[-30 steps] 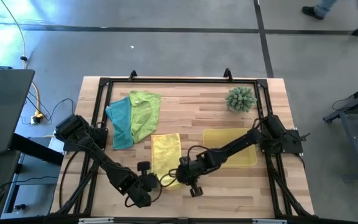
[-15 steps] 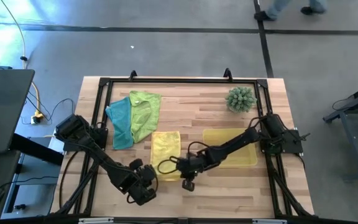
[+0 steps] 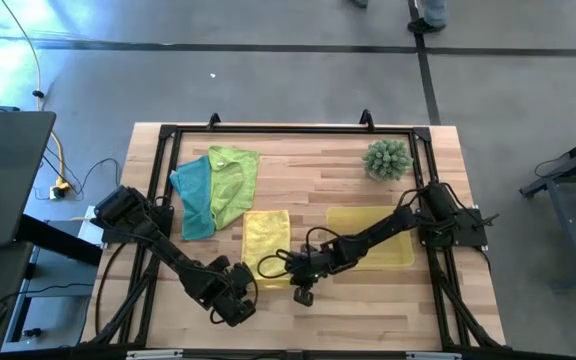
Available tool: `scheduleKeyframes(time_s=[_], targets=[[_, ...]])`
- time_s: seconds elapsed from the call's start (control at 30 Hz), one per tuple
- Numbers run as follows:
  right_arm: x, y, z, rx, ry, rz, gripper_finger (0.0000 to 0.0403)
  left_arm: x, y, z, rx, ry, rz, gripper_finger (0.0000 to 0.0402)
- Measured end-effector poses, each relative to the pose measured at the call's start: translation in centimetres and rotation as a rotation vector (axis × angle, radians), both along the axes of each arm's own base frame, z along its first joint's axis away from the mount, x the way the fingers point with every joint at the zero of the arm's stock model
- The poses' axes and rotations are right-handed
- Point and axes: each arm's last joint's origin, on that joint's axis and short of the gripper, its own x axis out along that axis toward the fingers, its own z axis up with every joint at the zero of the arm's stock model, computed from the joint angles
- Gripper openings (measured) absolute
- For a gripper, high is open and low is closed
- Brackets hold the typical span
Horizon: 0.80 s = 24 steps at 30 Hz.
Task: Roll microfiber towels into tight, uniform cylinder then place into a basket
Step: Roll the yellow microfiber towel
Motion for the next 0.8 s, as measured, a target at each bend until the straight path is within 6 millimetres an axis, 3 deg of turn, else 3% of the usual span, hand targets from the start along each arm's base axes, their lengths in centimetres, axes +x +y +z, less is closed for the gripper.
scheduleKeyframes(time_s=[0.13, 0.33, 0.47, 0.67, 0.8], targets=[[-0.3, -0.3, 0.7, -0.017, 0.011, 0.045, 0.0035, 0.2, 0.3, 0.0, -0.031, 0.01, 0.033, 0.0005], [-0.9, -1.0, 3.7, -0.049, -0.007, 0.119, 0.0091, 0.4, 0.7, 0.0, -0.04, 0.012, 0.053, 0.0005], [-0.7, 0.3, 4.8, -0.074, -0.15, 0.209, 0.0097, 0.7, 1.0, 0.0, -0.043, 0.013, 0.064, 0.0005], [-0.6, 3.1, 4.7, -0.113, -0.331, 0.35, 0.0098, 0.9, 1.4, 0.0, -0.036, 0.02, 0.054, 0.0005], [-0.4, 3.9, 3.0, -0.101, -0.318, 0.354, 0.0098, 1.0, 1.6, 0.0, -0.043, 0.023, 0.057, 0.0005]])
